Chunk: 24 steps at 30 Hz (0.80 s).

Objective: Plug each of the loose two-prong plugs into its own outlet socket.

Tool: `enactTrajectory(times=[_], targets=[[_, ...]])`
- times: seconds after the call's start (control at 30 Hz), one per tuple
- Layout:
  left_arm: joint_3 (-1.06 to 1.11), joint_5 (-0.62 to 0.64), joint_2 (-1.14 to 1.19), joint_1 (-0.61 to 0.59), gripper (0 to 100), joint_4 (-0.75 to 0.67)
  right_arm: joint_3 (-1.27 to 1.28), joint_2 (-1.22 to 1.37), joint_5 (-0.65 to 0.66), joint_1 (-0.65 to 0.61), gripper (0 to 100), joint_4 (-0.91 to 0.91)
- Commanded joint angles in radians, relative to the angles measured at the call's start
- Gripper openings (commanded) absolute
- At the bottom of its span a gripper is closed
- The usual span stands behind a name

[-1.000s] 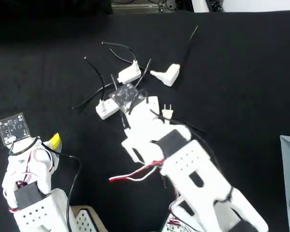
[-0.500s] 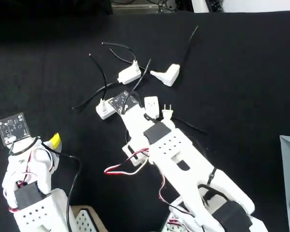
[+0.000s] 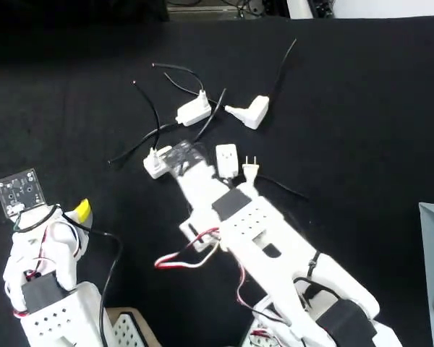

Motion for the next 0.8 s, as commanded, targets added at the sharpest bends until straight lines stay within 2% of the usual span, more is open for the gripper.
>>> enactTrajectory(times=[0.0,0.23,0.53,0.77], targets=[[-0.005,0.005,-0.008,-0.004,30,-0.014,-0.005,0.002,-0.003,-0.034,13.0,-0.012],[-0.005,0.005,-0.008,-0.004,30,-0.012,-0.047,0.082,-0.003,-0.034,13.0,0.008],[-0.005,0.005,-0.008,-0.004,30,-0.011,-0.351,0.338,-0.005,-0.008,13.0,0.186],[-0.005,0.005,-0.008,-0.004,30,-0.011,-0.377,0.444,0.021,0.035,13.0,0.192]])
